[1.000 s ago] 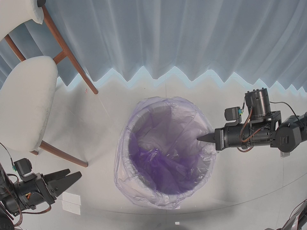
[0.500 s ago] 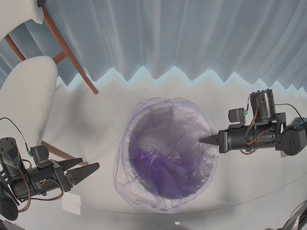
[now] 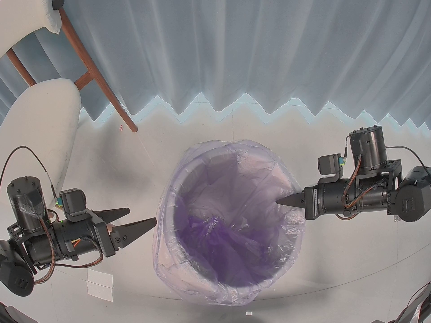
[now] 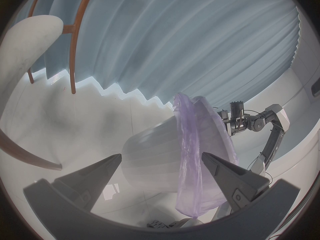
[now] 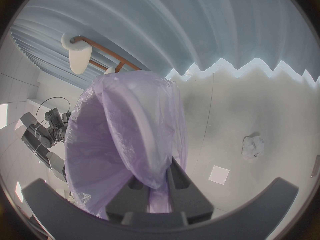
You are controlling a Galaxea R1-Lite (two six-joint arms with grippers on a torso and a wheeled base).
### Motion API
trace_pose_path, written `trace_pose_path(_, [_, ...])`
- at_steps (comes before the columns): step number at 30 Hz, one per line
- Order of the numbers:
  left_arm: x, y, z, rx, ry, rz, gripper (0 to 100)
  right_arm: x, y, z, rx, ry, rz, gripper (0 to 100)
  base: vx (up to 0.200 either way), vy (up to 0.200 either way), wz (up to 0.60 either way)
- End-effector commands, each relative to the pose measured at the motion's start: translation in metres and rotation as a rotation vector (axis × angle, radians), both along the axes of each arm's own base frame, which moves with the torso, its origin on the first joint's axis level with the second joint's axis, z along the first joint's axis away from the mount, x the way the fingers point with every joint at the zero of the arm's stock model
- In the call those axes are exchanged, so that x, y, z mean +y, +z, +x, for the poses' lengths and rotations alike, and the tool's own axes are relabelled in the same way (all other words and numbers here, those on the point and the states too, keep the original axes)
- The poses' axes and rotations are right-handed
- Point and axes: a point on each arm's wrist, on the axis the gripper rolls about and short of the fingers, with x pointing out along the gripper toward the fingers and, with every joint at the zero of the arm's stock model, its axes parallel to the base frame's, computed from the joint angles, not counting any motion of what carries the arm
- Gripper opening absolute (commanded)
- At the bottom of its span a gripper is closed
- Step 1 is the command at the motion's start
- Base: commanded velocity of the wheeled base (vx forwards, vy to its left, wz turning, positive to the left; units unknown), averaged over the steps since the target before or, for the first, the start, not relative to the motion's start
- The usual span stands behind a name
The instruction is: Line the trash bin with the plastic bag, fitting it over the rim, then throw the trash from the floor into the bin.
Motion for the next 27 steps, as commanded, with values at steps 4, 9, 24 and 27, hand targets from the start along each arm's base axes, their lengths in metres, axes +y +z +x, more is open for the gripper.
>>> trace_pose_path(4, [-0.005,-0.002,0.004,0.012,-0.019,0.004,100,0.000,-0.003,-0.002,0.005,0.006,-0.005,0,0.000,0.000,0.00])
trace_pose_path(9, [-0.008,0.000,0.012,0.004,-0.012,0.003,100,0.003,-0.001,-0.004,0.000,0.017,-0.003,0,0.000,0.000,0.00])
trace_pose_path(24, [-0.012,-0.001,0.028,0.007,0.023,0.013,100,0.005,0.005,-0.013,-0.014,0.039,0.007,0,0.000,0.000,0.00])
trace_pose_path(27, [-0.012,0.000,0.029,0.005,0.032,0.015,0,0.005,0.006,-0.015,-0.016,0.041,0.008,0,0.000,0.000,0.00])
